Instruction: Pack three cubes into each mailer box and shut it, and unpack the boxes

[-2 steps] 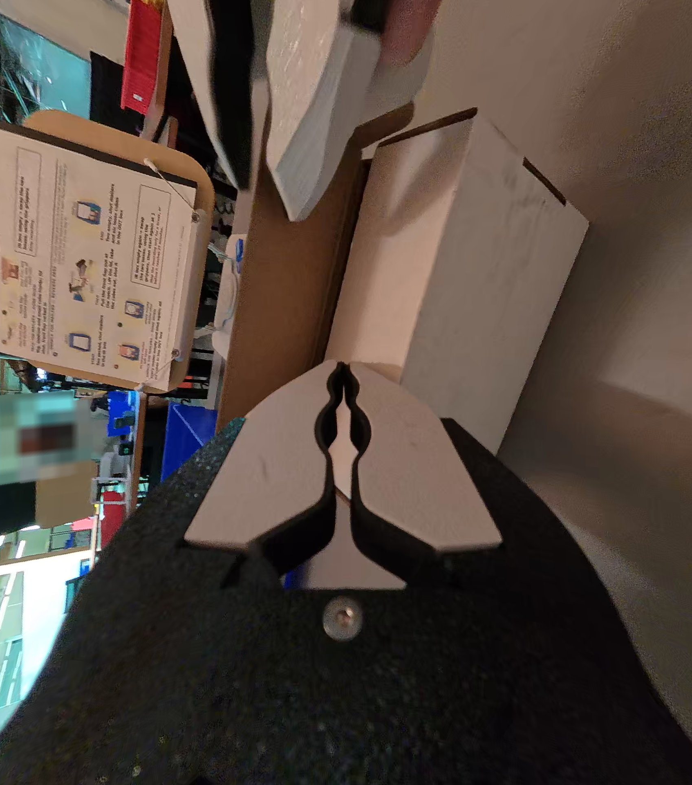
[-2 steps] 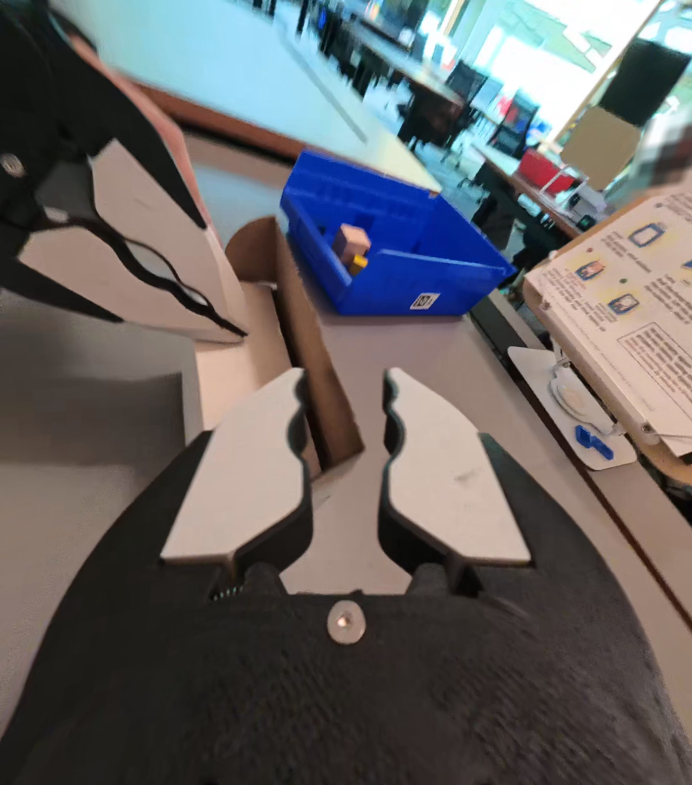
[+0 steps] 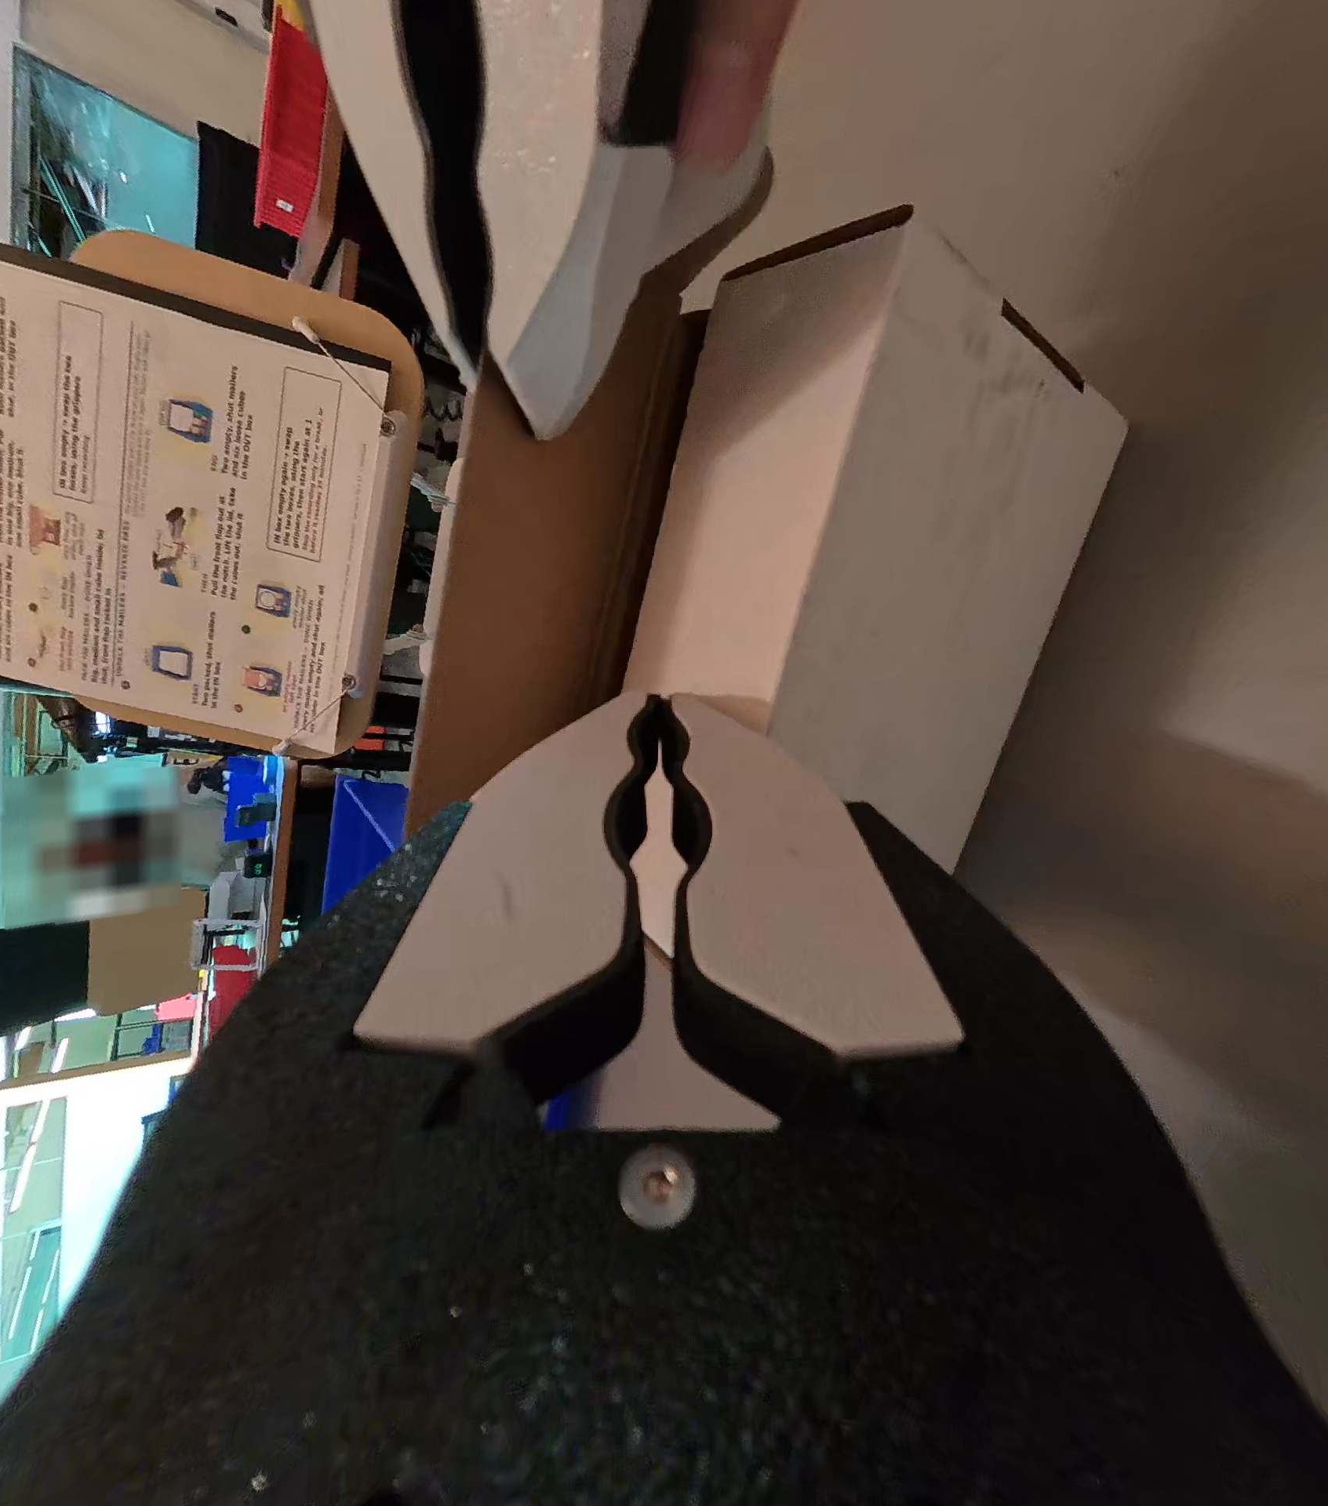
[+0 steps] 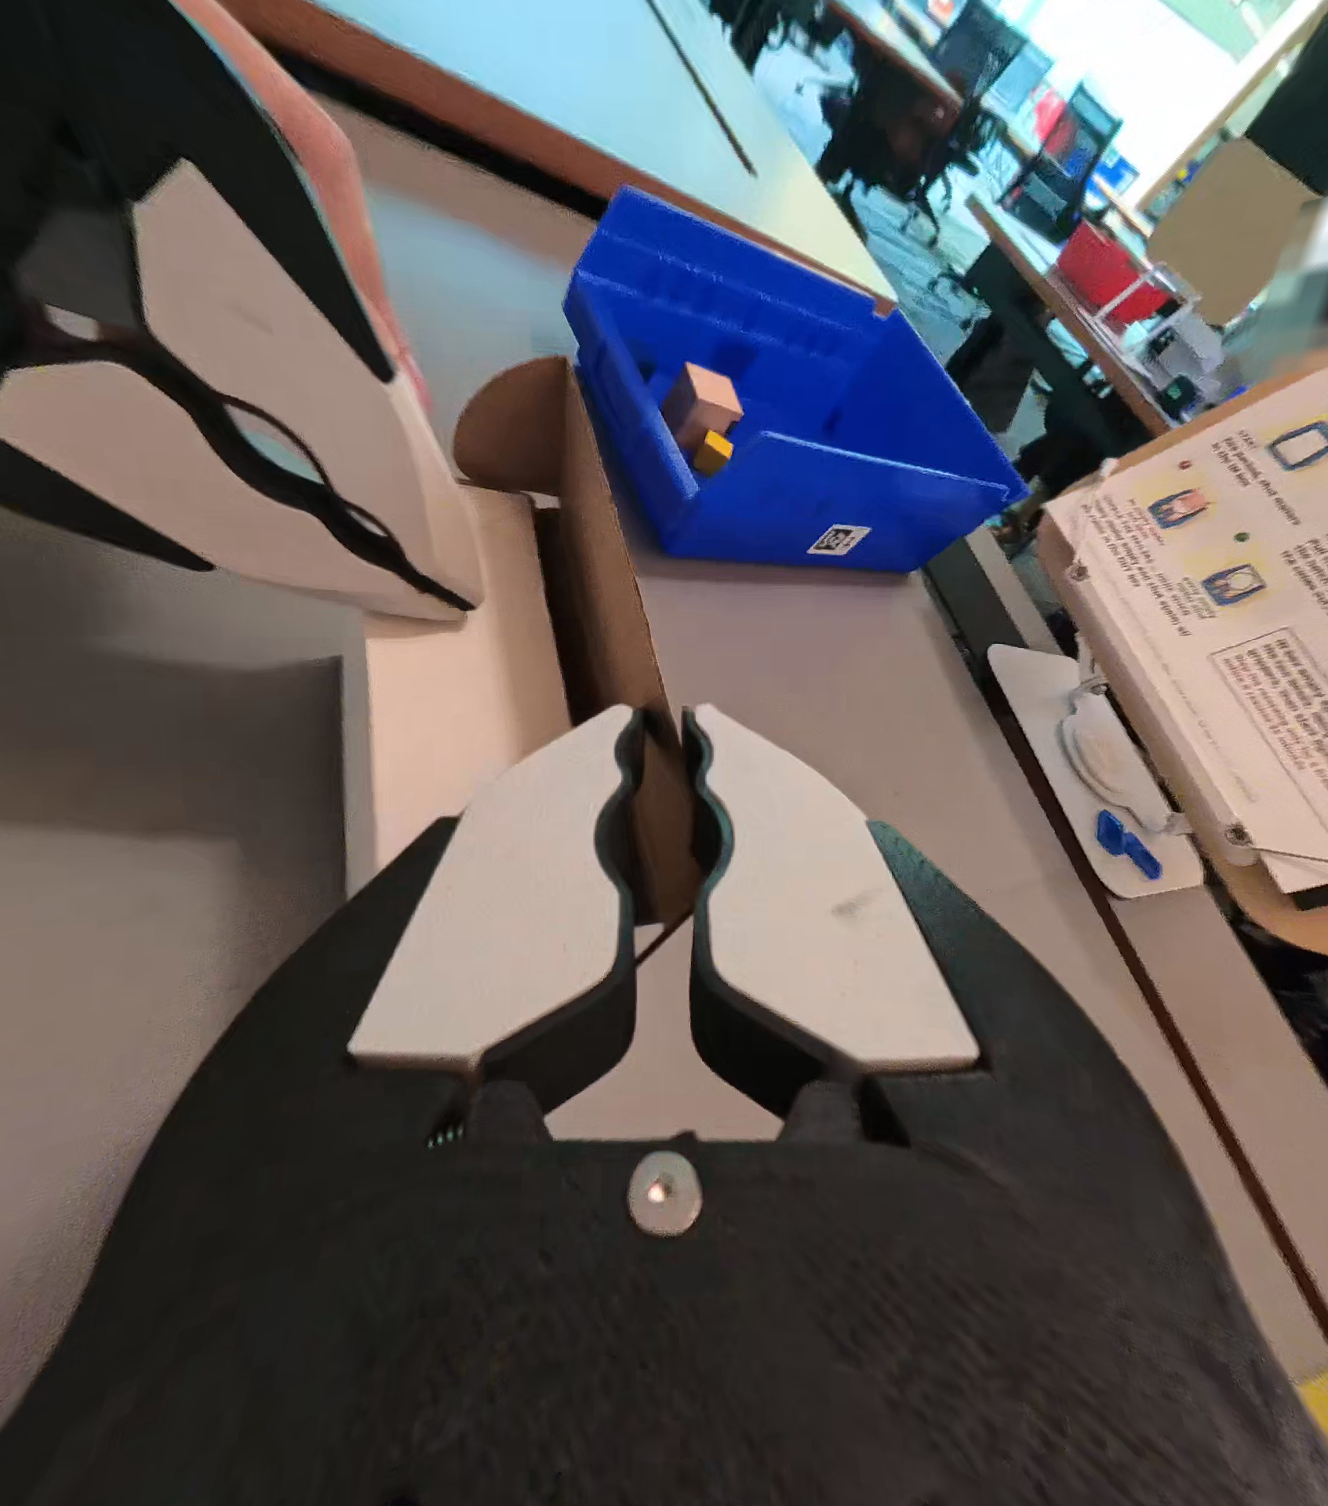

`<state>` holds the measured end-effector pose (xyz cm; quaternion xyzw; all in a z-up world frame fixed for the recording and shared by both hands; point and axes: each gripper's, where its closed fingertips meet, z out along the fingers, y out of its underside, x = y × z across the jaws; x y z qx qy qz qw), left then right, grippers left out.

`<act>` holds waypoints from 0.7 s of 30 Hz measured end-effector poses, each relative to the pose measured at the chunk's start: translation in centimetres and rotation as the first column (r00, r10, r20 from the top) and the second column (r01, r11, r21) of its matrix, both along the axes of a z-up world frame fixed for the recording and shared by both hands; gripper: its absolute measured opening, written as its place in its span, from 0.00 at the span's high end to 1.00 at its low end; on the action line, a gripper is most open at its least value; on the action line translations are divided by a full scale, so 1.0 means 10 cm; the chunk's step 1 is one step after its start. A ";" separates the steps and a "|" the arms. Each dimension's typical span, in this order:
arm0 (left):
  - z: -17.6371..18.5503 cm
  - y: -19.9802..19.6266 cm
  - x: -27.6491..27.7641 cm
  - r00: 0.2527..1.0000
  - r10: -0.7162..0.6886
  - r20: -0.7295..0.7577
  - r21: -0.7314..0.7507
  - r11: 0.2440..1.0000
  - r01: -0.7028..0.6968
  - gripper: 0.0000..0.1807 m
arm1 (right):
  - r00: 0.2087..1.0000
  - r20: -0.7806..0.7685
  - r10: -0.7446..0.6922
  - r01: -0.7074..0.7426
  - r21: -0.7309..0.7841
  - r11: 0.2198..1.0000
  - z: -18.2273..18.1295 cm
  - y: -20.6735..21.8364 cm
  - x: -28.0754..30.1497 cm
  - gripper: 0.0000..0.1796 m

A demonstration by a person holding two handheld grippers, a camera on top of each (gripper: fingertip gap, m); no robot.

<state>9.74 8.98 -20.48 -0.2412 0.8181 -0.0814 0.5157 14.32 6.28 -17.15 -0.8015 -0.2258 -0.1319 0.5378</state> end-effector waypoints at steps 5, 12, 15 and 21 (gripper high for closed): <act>-0.02 -0.21 -0.23 0.999 -0.050 0.000 -0.037 0.998 0.050 1.00 | 1.000 -0.017 0.011 -0.012 -0.055 0.998 0.15 -0.07 -0.02 0.97; -0.35 -0.49 -0.38 0.994 -0.113 -0.008 -0.140 0.984 0.110 1.00 | 0.998 0.005 0.062 -0.062 0.025 0.998 0.38 -0.16 -0.01 0.99; 0.04 -0.39 -0.21 0.981 -0.022 0.194 -0.258 0.964 0.072 1.00 | 0.991 0.058 0.122 -0.122 -0.017 0.992 0.35 -0.19 -0.03 0.99; -0.22 -0.15 0.22 0.991 0.083 0.107 -0.311 0.949 -0.046 1.00 | 0.989 0.045 0.140 -0.139 -0.036 0.990 0.38 -0.14 0.03 0.99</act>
